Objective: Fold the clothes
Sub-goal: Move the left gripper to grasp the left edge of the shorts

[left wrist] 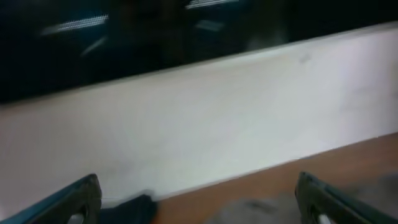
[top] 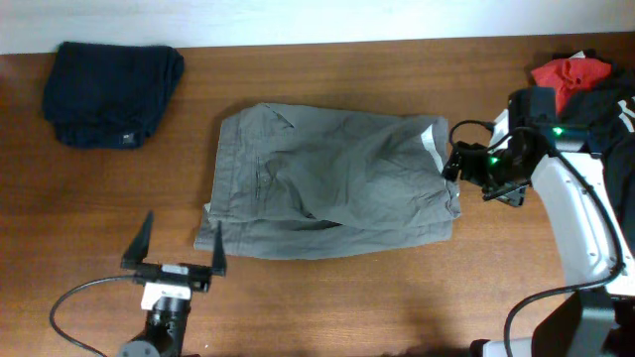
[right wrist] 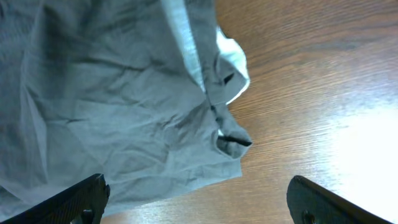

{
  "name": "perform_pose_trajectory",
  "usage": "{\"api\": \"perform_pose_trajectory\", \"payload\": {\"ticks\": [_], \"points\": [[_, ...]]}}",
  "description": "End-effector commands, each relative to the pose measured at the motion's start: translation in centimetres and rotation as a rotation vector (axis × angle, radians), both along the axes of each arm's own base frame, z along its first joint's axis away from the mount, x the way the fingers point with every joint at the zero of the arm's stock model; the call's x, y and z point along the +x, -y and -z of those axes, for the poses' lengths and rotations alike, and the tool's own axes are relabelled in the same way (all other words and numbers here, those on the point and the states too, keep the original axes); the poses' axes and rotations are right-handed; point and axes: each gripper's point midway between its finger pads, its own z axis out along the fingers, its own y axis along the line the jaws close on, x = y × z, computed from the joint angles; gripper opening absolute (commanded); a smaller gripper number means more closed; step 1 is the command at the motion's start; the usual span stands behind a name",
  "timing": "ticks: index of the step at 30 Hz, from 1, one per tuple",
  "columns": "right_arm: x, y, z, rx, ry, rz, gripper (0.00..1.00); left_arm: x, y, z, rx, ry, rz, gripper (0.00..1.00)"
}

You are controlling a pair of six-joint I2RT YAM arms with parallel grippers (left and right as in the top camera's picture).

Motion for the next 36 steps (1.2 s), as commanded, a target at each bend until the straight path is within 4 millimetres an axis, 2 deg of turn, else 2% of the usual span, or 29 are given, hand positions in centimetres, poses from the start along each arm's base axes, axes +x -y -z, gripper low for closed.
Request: {"api": "perform_pose_trajectory", "payload": {"ticks": [1,5,8,10,13,17,19,22,25,28,29,32,36], "points": [[0.2,-1.3,0.4,-0.017,0.011,-0.074,0.96,-1.1,2.8,-1.7,0.056,0.027,0.161,0.99],[0.5,-2.3,0.3,-0.018,0.027,-0.104,0.96,-0.4,2.7,-5.0,0.020,-0.083,0.167,0.99],[0.3,-2.5,0.3,-0.017,0.020,-0.111,0.96,1.5,3.1,-8.0,0.010,-0.231,0.203,0.99],[-0.1,-2.5,0.4,-0.016,0.003,-0.109,0.97,2.4,3.6,-8.8,0.006,-0.290,0.242,0.99],[-0.7,-2.5,0.6,-0.014,-0.022,-0.110,0.96,3.9,3.9,-8.1,-0.008,-0.377,0.270,0.99],[-1.3,-2.5,1.1,-0.027,-0.038,-0.163,0.96,7.5,3.5,-4.6,-0.169,-0.585,0.278,0.99],[-1.5,-2.4,1.7,-0.030,-0.045,-0.162,0.91,9.2,3.4,-2.2,-0.215,-0.707,0.271,0.99],[-1.2,-2.4,2.7,-0.030,-0.031,-0.162,0.78,11.5,3.2,1.7,-0.256,-0.887,0.259,0.99],[-1.3,-3.1,3.9,0.009,-0.023,-0.169,0.76,13.4,3.1,4.7,-0.282,-0.999,0.250,0.99],[-1.5,-3.1,5.2,0.008,-0.028,-0.169,0.76,14.3,3.0,7.0,-0.297,-1.068,0.244,0.99],[-1.7,-3.1,6.2,0.009,-0.033,-0.169,0.75,14.6,3.0,8.4,-0.306,-1.106,0.241,0.99],[-1.6,-3.0,7.7,0.003,-0.039,-0.172,0.75,14.9,2.9,10.5,-0.318,-1.163,0.236,0.99],[-1.1,-3.1,8.9,0.011,-0.043,-0.173,0.72,15.0,2.9,11.1,-0.322,-1.179,0.234,0.99]]}}
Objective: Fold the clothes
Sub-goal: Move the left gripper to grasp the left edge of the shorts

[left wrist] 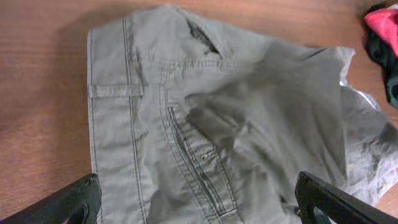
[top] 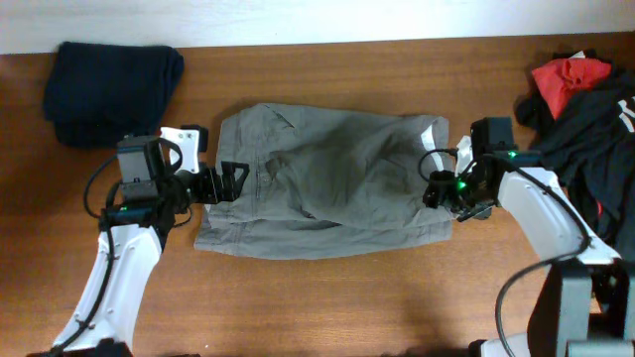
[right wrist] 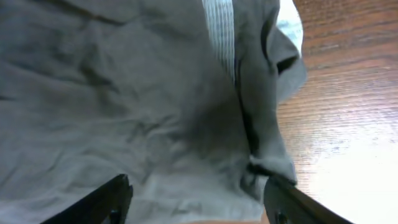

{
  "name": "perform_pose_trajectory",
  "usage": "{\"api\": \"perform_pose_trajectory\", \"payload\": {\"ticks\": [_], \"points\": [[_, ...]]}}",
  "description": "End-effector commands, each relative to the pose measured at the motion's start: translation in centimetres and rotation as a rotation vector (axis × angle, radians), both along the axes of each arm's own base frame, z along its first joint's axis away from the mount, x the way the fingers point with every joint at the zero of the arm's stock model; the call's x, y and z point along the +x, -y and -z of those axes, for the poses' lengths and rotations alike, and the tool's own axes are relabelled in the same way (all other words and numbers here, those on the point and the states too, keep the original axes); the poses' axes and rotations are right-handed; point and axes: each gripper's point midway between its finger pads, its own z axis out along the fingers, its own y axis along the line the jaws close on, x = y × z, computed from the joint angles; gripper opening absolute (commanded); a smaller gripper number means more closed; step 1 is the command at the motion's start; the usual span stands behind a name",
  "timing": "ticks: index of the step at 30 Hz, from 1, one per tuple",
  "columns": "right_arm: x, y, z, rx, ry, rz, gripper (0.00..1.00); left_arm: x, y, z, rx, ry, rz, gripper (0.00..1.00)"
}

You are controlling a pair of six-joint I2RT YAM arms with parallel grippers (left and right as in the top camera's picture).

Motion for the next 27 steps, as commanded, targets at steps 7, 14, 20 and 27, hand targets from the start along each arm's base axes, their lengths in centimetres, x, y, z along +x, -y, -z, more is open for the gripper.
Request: {"api": "perform_pose_trajectory", "payload": {"ticks": [7,14,20,27], "points": [[-0.2,-0.4,2.4,0.017,-0.055,-0.015,0.59,1.0,0.0,-1.4,-0.017,0.048,0.000,0.99],[-0.1,-0.3,1.9,0.020,-0.071,0.028,0.04,1.1,0.0,-1.5,-0.016,0.053,0.000,0.99],[-1.0,0.9,-0.5,-0.051,-0.120,0.063,0.04,1.1,0.0,-1.4,-0.016,0.050,0.000,0.99],[-2.8,1.1,-4.4,-0.059,-0.165,0.101,0.04,1.1,0.0,-1.4,-0.016,0.050,0.000,0.99]]}}
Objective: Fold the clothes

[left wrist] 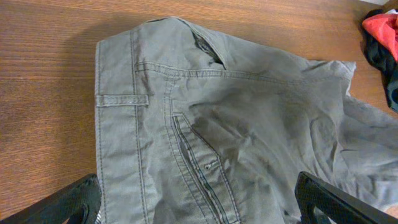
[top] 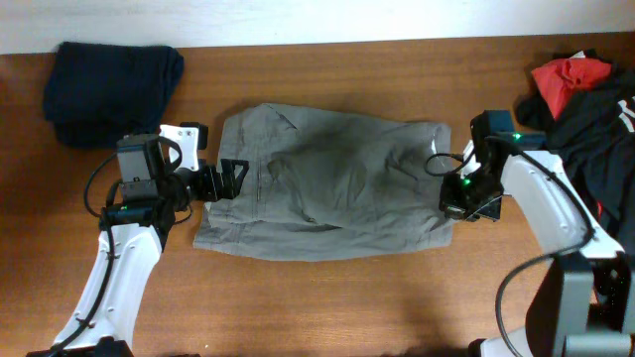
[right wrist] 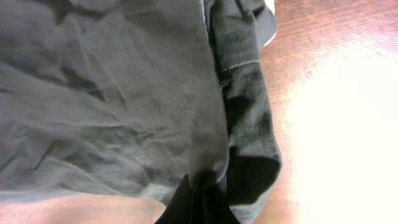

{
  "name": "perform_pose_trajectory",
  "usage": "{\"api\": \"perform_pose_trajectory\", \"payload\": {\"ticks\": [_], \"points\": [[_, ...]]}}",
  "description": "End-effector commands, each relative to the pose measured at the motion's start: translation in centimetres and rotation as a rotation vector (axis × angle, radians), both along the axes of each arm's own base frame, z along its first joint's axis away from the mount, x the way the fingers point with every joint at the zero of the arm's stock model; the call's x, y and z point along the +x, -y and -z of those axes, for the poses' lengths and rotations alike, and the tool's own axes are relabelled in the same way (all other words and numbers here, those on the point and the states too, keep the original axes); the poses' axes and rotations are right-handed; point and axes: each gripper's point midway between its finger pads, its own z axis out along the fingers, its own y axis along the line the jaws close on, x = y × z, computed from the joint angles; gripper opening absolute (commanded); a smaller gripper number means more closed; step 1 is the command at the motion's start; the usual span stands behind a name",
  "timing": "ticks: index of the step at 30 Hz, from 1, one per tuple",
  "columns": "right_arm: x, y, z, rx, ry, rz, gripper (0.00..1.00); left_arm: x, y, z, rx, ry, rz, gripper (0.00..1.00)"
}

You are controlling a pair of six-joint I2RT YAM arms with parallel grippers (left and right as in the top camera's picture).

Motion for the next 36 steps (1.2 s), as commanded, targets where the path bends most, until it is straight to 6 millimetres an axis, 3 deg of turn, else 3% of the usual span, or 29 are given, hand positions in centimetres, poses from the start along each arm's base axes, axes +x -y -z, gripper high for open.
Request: {"api": "perform_pose_trajectory", "payload": {"ticks": [1,5,10,20,23,25,28,36], "points": [[-0.3,0.4,-2.3,-0.031,0.023,0.029,0.04,0.5,0.1,-1.1,-0.019,0.020,0.000,0.99],[-2.8,0.7,-2.3,-0.054,-0.078,0.035,0.04,0.5,0.1,-1.1,-0.019,0.021,0.000,0.99],[-4.6,3.8,-2.4,-0.246,-0.158,0.173,0.04,0.5,0.1,-1.1,-0.019,0.020,0.000,0.99],[-4.2,3.6,-2.3,-0.238,-0.145,0.174,0.04,-0.5,1.7,-1.4,-0.093,0.000,0.077,0.99],[-4.2,3.6,-2.3,-0.238,-0.143,0.174,0.04,-1.5,1.7,-0.2,-0.097,-0.071,0.070,0.99],[-4.0,3.6,-2.3,-0.237,-0.135,0.175,0.04,-2.2,0.0,2.2,-0.017,-0.168,-0.012,0.99],[-3.8,3.6,-2.3,-0.237,-0.129,0.175,0.04,-2.8,-1.9,4.3,0.063,-0.252,-0.105,0.99],[-3.6,3.7,-2.3,-0.236,-0.117,0.177,0.04,-4.0,0.4,7.4,0.026,-0.365,-0.003,0.99]]}}
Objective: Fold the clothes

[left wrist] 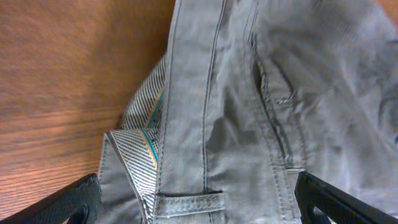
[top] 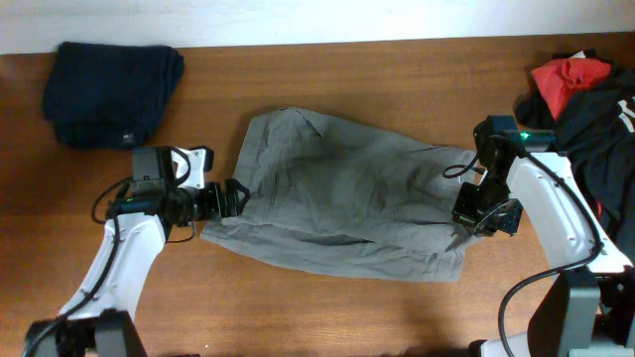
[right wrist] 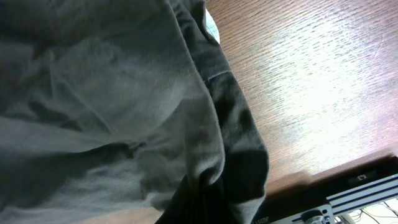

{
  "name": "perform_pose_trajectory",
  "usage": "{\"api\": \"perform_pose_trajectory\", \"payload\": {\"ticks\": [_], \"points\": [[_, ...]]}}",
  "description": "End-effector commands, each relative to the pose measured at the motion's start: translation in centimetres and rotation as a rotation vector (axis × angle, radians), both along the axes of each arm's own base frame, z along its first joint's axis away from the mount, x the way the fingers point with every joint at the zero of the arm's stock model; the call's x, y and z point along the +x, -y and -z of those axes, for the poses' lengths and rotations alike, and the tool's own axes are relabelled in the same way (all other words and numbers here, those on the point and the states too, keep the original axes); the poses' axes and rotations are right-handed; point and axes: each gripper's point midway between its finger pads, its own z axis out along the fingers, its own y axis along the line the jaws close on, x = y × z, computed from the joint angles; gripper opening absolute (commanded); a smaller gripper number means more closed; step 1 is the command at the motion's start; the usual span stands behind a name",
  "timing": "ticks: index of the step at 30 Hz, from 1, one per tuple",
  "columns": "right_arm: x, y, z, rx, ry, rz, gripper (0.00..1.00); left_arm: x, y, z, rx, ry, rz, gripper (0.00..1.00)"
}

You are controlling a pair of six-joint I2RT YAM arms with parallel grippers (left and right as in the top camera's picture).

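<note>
Grey shorts [top: 347,203] lie crumpled and skewed across the middle of the table, waistband to the left. My left gripper [top: 224,197] is open at the waistband; in the left wrist view its fingers [left wrist: 69,204] straddle a belt loop [left wrist: 186,202] and the striped inner lining. My right gripper [top: 474,212] is shut on the shorts' right hem, and in the right wrist view the grey fabric [right wrist: 124,106] bunches over the closed gripper [right wrist: 202,202].
A folded navy garment [top: 109,79] sits at the back left. A heap of red and black clothes [top: 585,89] lies at the right edge, close behind my right arm. The table's front edge and a metal rail [right wrist: 348,196] show in the right wrist view.
My right gripper, still shut on the hem, now sits farther right and toward the front; the shorts have shifted right and skewed. My left gripper, still open, now straddles the waistband.
At first my left gripper was open near the front edge, away from the shorts, and the right was open beside the right hem. Then the left hovered open at the waistband. The right shut on the hem, and now the shorts are drawn rightward.
</note>
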Motion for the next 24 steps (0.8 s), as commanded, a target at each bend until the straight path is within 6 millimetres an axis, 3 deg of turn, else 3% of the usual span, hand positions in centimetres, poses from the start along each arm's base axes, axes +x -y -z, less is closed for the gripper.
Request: {"api": "perform_pose_trajectory", "payload": {"ticks": [1,6,8,13,16,18,24], "points": [[0.5,0.4,-0.7,-0.035,0.031,0.006,0.04,-0.2,1.4,1.8,-0.014,-0.056,0.056,0.99],[0.7,0.4,-0.7,-0.034,0.037,-0.005,0.04,-0.7,3.0,2.5,-0.080,-0.069,0.139,0.98],[0.8,0.4,-0.7,-0.034,0.042,-0.004,0.04,-0.7,3.0,2.5,-0.080,-0.069,0.139,0.89],[1.1,0.5,-0.6,-0.034,0.054,-0.004,0.04,-0.4,3.0,2.2,-0.079,-0.061,0.139,0.48],[1.3,0.5,-0.6,-0.035,0.065,-0.004,0.04,-0.1,3.0,1.6,-0.079,-0.061,0.139,0.14],[1.3,0.5,-0.6,-0.034,0.065,-0.004,0.04,0.0,3.0,1.1,-0.080,-0.073,0.138,0.01],[1.4,0.4,-0.9,-0.031,0.073,-0.003,0.04,0.9,1.2,-1.2,0.027,-0.112,0.094,0.01]]}}
